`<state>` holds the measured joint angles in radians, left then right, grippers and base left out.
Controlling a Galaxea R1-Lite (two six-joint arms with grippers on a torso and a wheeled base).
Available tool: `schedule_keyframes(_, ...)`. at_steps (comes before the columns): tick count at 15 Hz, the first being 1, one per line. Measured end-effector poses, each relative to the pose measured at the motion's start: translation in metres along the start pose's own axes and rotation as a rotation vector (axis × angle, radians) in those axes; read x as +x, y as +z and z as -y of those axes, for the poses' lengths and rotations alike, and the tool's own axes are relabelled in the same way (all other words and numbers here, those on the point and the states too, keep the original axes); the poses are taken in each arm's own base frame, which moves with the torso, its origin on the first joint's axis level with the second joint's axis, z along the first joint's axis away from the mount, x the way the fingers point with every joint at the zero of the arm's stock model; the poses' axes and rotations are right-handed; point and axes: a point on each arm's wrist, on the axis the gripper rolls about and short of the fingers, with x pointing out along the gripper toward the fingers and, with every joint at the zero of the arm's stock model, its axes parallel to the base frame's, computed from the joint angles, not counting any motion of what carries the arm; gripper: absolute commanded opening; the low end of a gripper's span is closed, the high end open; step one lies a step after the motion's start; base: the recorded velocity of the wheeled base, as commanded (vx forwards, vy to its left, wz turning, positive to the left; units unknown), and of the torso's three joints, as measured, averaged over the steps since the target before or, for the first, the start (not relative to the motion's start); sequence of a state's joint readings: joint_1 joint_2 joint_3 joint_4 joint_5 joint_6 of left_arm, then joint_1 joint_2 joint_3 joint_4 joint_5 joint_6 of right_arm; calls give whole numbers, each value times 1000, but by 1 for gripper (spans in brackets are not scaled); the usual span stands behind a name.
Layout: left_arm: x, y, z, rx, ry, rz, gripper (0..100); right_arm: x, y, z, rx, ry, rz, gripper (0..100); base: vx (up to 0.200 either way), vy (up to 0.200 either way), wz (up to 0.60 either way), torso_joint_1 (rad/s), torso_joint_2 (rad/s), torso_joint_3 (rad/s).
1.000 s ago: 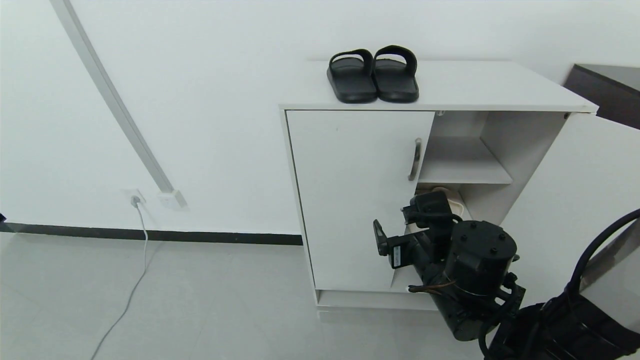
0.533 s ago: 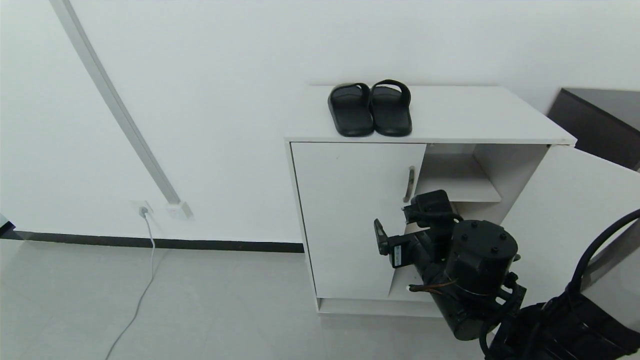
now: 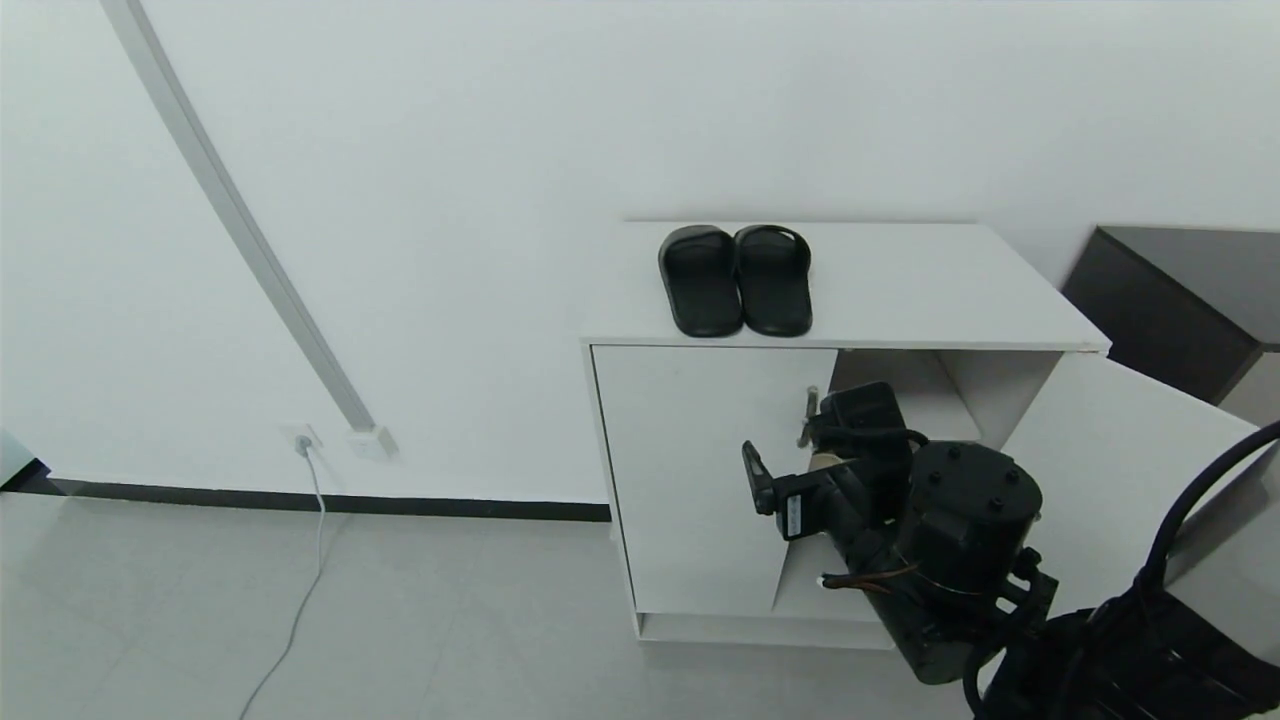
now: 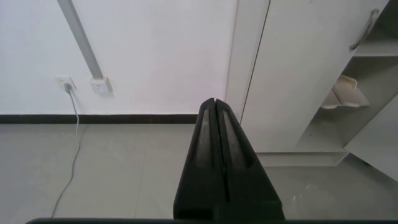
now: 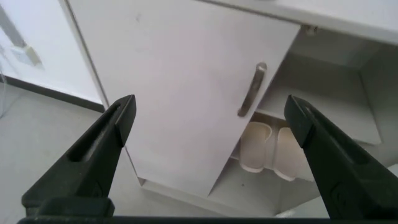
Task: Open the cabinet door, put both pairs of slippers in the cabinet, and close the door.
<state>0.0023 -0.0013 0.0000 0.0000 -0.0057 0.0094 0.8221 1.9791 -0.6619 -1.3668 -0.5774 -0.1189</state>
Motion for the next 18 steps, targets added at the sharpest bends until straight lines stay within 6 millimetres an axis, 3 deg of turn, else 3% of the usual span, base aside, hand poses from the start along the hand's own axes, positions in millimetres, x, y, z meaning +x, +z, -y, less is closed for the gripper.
schedule_keyframes(4,0,0,0,0,0,0,0,-1,-1,0,-12,31,-14,100,0,0,0,253,-564,-312)
schedule_keyframes(6,0,0,0,1,0,0,0,3,-3,-3,-50,52,-149,100,0,0,0,198,-420,-239)
schedule_keyframes(9,0,0,0,1,0,0,0,13,25,-9,55,51,-246,100,0,0,0,41,-88,-45)
schedule_keyframes(11,0,0,0,1,0,0,0,18,49,-13,158,44,-228,100,0,0,0,0,0,0)
schedule_keyframes(13,0,0,0,0,0,0,0,20,58,-14,188,40,-188,100,0,0,0,0,0,0)
schedule_keyframes(18,0,0,0,0,0,0,0,25,50,-18,186,36,-187,100,40,0,0,0,0,0)
